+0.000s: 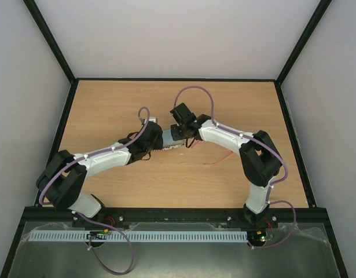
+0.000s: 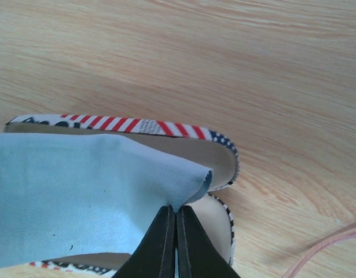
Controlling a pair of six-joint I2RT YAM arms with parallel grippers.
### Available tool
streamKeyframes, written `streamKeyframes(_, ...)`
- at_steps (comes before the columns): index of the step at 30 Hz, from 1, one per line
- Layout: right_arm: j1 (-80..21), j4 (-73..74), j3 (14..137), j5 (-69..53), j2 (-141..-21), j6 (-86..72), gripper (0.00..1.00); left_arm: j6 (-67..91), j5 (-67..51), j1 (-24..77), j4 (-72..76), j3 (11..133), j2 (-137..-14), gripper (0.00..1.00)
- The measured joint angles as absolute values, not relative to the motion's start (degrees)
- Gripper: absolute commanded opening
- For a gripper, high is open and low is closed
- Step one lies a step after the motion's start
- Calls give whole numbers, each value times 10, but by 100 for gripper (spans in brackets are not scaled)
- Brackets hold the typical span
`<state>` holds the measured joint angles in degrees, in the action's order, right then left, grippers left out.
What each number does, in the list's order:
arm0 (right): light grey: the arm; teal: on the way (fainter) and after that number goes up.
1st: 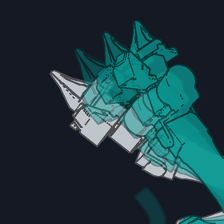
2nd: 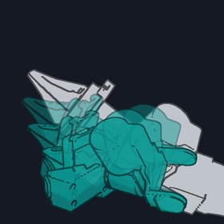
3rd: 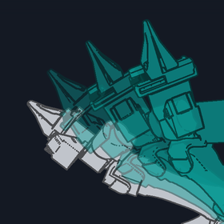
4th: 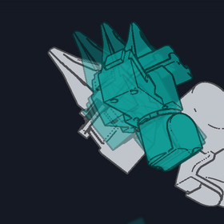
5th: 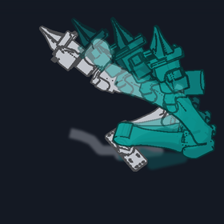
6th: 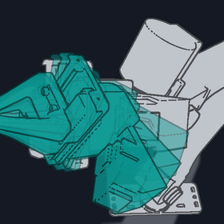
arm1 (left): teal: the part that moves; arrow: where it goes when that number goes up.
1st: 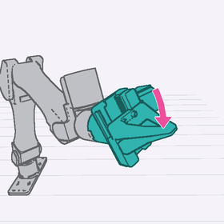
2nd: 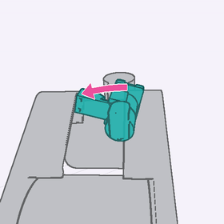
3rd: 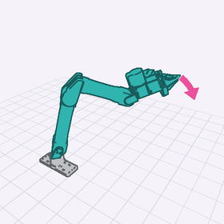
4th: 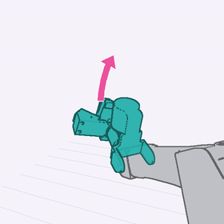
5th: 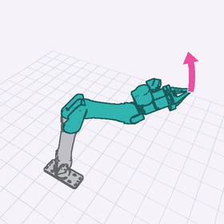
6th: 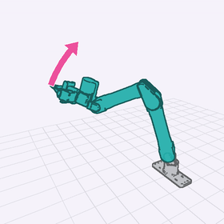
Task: Organize the sunglasses
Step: Place the glasses cleaning cloth in the sunglasses case.
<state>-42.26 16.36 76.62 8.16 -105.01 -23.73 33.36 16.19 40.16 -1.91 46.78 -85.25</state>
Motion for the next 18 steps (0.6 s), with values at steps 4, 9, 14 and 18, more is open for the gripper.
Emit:
streamKeyframes(4, -411, 157, 768, 77, -1060, -232, 1, 331, 166, 399, 4, 468, -871, 2)
streamKeyframes(9, -403, 147, 778, 67, -1075, -228, 1, 326, 169, 389, 22, 464, -882, 2)
streamKeyframes(14, -401, 144, 792, 61, -1092, -223, 1, 324, 168, 375, 41, 449, -886, 2)
streamKeyframes(18, -399, 142, 797, 56, -1100, -220, 1, 324, 165, 369, 53, 448, -901, 2)
